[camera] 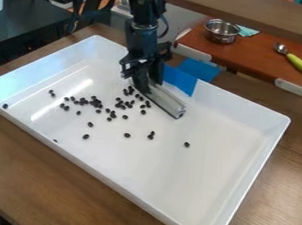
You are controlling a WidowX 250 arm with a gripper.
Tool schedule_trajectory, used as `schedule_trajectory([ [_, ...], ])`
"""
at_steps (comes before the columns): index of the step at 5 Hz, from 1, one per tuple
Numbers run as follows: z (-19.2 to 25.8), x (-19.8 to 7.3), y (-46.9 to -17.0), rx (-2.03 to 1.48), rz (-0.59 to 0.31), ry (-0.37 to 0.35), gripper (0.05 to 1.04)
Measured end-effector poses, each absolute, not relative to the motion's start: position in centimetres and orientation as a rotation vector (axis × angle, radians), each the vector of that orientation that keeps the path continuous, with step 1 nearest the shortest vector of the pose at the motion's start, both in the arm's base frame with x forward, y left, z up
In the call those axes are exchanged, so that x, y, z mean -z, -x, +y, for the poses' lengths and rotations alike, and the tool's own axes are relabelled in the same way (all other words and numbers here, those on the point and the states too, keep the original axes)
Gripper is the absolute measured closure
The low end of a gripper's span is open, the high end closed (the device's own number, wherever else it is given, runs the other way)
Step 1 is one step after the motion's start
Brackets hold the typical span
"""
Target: Sweep into pile
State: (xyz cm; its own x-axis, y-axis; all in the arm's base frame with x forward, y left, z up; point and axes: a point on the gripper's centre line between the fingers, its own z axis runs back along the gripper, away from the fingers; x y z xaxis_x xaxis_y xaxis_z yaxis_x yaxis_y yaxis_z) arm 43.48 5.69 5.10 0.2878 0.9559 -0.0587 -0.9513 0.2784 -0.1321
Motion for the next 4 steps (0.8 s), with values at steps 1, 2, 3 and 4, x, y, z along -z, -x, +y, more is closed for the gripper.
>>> schedule_trajectory([
  [1,5.7,-4.8,-43.5,-1.284,-0.043,0.157,0.714],
  [2,5.9,-4.5,-43.0,-1.282,-0.043,0.162,0.714],
  [3,5.9,-4.3,-42.4,-1.280,-0.057,0.176,0.714],
  [4,6.0,-4.3,-41.0,-1.301,-0.071,0.201,0.714],
])
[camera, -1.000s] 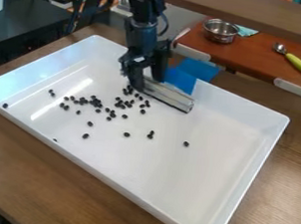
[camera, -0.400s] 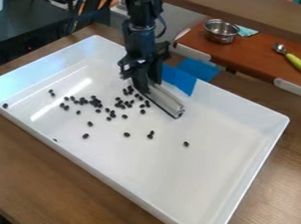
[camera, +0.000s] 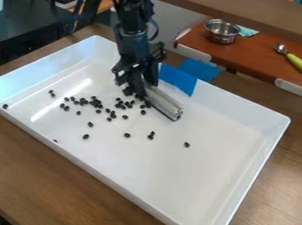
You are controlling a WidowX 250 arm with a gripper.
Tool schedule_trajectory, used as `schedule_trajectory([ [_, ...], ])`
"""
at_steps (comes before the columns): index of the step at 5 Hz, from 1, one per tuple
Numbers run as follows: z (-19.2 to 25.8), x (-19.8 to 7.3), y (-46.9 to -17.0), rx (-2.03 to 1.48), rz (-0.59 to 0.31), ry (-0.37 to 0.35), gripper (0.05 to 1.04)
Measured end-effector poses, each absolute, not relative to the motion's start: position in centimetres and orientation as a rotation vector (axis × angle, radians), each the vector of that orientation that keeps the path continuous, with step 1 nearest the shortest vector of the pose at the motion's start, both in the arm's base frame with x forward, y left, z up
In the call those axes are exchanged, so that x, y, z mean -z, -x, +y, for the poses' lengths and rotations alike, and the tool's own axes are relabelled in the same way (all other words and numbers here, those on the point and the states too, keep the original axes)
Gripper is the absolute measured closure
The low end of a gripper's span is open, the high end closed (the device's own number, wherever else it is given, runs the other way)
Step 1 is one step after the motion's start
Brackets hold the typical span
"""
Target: Sweep into pile
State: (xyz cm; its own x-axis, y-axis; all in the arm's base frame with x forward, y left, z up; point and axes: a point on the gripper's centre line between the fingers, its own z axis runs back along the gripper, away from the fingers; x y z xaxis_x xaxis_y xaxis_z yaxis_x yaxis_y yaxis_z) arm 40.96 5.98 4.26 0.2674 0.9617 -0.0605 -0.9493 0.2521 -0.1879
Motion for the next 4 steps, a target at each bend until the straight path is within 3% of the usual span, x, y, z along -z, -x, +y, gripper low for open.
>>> schedule_trajectory([
  [4,7.7,-4.2,-32.1,-1.366,-0.083,0.291,0.714],
])
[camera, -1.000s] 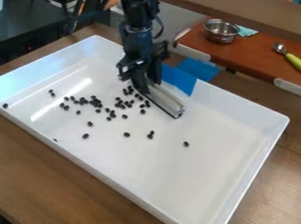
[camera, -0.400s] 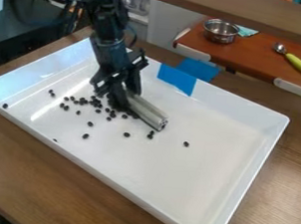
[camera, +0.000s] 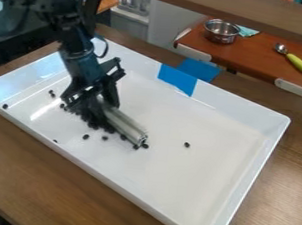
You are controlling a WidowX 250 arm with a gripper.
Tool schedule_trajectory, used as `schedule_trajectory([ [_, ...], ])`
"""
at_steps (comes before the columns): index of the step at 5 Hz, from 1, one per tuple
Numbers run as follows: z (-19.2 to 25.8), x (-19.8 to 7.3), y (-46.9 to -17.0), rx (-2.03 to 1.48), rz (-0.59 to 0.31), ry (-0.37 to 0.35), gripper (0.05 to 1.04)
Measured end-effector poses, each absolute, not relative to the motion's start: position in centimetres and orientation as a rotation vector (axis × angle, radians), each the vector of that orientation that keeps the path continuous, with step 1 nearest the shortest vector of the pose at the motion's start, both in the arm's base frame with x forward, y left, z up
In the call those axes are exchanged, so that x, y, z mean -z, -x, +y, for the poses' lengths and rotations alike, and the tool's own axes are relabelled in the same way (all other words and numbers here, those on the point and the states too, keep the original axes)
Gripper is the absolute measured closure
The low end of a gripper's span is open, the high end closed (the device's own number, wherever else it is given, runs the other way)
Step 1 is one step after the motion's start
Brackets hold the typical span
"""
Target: Sweep into pile
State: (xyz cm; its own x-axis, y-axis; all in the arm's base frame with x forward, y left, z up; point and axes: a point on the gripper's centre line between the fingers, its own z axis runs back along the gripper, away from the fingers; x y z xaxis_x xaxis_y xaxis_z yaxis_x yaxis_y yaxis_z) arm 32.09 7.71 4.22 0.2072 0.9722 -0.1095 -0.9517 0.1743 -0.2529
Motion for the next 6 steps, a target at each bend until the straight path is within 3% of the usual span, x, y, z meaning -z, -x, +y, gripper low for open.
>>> schedule_trajectory([
  [2,10.3,-4.3,-27.5,-1.454,-0.058,0.350,0.714],
  [3,10.2,-4.9,-27.4,-1.478,-0.024,0.384,0.714],
  [6,6.2,-11.7,-34.7,-1.371,-0.079,0.538,0.714],
])
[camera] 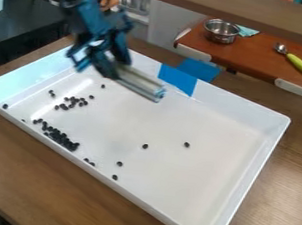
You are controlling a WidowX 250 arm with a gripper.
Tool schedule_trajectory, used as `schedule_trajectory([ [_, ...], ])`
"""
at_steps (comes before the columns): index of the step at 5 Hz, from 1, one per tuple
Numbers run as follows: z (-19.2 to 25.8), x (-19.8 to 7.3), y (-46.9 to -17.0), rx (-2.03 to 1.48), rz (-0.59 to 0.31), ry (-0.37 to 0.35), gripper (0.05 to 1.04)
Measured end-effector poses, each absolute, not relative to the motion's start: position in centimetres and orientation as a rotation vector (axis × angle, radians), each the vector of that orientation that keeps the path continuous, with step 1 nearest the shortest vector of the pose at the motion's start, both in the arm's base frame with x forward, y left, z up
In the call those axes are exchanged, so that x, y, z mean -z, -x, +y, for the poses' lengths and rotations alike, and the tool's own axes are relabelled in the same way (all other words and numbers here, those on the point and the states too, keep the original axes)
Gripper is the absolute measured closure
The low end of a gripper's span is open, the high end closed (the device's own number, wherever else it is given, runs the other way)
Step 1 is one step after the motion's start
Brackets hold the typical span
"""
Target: Sweep into pile
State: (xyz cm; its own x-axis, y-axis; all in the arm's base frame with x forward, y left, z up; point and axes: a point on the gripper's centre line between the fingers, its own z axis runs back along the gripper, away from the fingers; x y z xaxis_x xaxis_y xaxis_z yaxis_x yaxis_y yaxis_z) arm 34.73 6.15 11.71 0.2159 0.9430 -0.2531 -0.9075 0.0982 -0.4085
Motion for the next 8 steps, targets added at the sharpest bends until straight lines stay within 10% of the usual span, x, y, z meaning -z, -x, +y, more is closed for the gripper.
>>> schedule_trajectory([
  [5,-3.9,-6.8,-41.2,-1.111,-0.183,0.443,0.714],
  [8,-3.5,-4.3,-39.6,-1.100,-0.175,0.400,0.714],
])
